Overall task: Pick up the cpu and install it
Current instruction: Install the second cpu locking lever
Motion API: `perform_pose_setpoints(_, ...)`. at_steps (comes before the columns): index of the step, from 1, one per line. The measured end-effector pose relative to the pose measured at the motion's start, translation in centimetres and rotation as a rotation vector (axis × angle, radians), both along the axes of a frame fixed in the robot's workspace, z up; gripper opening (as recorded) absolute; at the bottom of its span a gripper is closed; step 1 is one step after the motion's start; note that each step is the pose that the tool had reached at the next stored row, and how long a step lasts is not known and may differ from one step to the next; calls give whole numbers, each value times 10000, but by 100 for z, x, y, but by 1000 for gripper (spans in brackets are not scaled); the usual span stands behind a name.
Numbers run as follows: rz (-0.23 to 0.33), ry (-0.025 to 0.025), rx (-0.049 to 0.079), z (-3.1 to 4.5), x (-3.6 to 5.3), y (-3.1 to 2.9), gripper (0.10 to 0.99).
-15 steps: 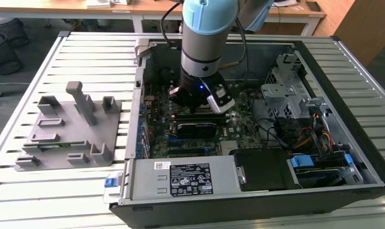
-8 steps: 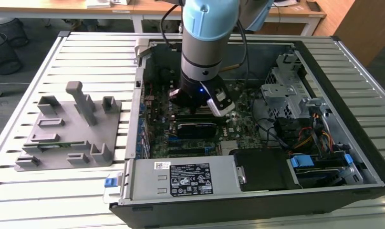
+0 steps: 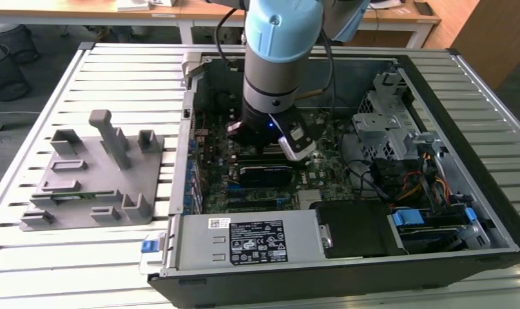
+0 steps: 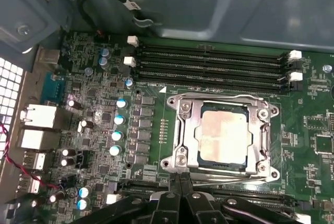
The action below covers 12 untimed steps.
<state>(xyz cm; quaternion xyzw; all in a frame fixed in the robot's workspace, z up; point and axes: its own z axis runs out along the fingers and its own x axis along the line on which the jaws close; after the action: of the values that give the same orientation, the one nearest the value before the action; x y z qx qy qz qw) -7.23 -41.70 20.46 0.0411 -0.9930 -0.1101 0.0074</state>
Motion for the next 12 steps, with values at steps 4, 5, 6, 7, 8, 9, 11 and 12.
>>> perform_pose_setpoints(4, 1, 2, 23, -48, -11, -3, 106)
perform_pose_setpoints(5, 0, 2, 43, -55, -16, -4, 106)
perform_pose_setpoints(6, 1, 3, 68, -62, -22, -5, 106)
perform_pose_setpoints(7, 1, 3, 98, -67, -29, -7, 106)
perform_pose_setpoints(8, 1, 2, 139, -71, -33, -11, 106)
perform_pose_setpoints(9, 3, 2, 189, -72, -35, -22, 106)
perform_pose_setpoints(11, 1, 1, 302, -74, -37, -43, 106)
perform_pose_setpoints(12, 0, 2, 368, -75, -38, -52, 106)
